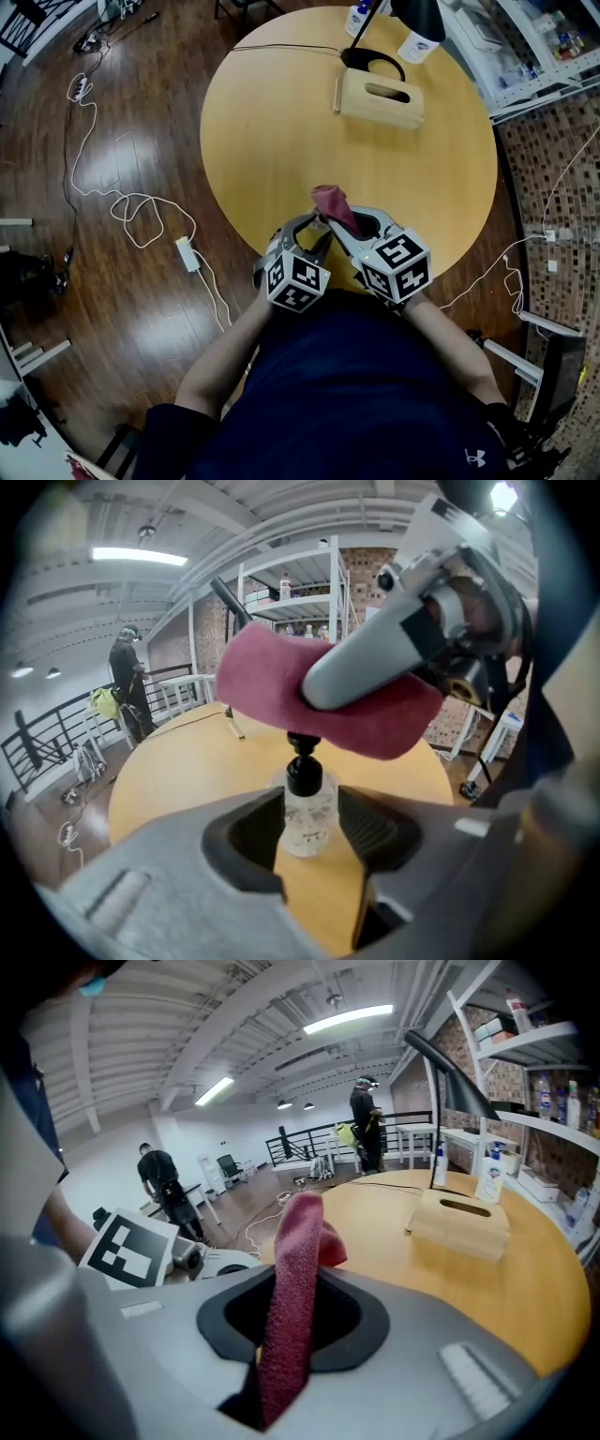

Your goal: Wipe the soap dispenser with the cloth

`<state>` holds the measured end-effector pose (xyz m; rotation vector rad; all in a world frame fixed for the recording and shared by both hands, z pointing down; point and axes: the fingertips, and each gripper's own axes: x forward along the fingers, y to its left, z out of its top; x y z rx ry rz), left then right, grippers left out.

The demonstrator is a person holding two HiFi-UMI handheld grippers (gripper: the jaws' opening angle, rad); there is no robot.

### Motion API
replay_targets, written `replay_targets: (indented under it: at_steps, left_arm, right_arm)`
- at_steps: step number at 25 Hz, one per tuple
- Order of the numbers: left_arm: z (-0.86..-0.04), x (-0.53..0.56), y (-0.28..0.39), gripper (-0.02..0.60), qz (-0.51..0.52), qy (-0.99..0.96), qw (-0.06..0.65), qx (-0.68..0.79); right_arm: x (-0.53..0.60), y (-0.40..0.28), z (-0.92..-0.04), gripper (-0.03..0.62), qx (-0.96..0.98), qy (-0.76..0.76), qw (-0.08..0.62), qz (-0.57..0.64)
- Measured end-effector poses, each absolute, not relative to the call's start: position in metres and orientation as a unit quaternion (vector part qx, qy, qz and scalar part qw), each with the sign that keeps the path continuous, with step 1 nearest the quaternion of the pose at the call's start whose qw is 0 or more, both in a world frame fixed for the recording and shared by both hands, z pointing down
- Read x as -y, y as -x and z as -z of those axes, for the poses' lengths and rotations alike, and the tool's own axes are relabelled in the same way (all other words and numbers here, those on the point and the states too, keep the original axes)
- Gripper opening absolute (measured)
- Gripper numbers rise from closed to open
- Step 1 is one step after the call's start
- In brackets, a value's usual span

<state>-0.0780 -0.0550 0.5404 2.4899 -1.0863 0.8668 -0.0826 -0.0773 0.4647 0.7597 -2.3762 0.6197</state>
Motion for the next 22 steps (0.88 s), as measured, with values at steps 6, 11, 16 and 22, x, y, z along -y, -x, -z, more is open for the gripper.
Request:
replay_targets:
  at_steps: [6, 11, 16, 22]
  left_arm:
    - [-0.54, 0.056, 0.079, 0.178, -0.298, -0.866, 0.144, 0.374]
    - [-0.539, 0.057, 0.077, 0.176, -0.295, -0.868, 0.139, 0.375]
    - [-0.531, 0.058, 0.083, 0.176, -0.266, -0.874, 0.139, 0.383]
    - [-0.526, 0.061, 0.092, 0.176, -0.263, -0.875, 0.127, 0.386]
  right_arm:
    - [0.074, 0.087, -0.471, 0.075, 0.889, -0.275, 0.282, -0.235]
    - [0.106, 0.042, -0.476, 0.077, 0.859, -0.351, 0.257, -0.269]
    - [0.115, 0.004, -0.495, 0.077, 0.824, -0.398, 0.234, -0.327]
    - [0.093, 0.044, -0.521, 0.077, 0.822, -0.327, 0.199, -0.423]
